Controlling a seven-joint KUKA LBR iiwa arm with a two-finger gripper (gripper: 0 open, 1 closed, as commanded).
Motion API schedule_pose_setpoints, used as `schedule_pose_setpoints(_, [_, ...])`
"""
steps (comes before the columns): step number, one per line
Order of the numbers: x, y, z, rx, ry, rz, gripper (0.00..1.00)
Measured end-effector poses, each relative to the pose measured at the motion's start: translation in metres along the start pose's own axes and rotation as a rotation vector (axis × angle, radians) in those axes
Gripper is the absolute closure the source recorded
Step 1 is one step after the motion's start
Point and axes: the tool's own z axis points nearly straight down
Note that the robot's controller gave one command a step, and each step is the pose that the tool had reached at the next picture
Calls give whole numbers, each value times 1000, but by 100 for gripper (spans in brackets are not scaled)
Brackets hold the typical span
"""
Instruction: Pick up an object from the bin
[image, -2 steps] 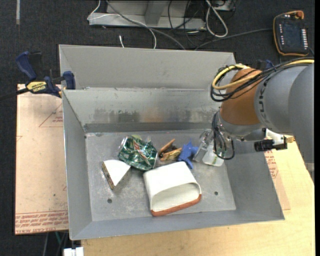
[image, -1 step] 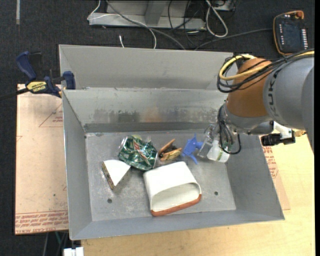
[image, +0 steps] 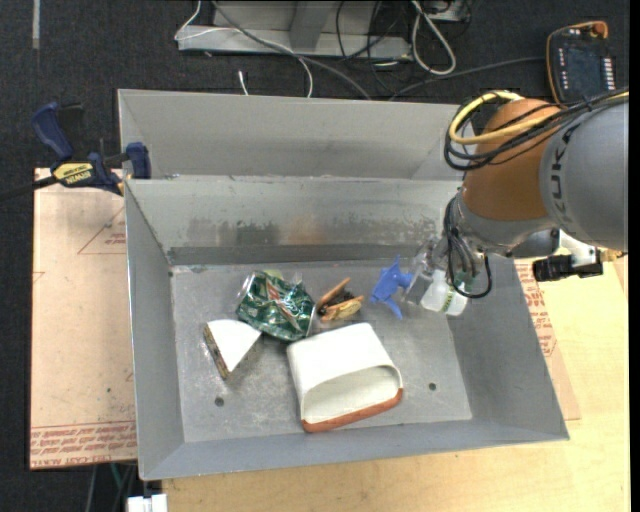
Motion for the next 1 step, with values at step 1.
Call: schedule_pose_setpoints(1, [-1, 0, -28, -1, -3, -1, 100])
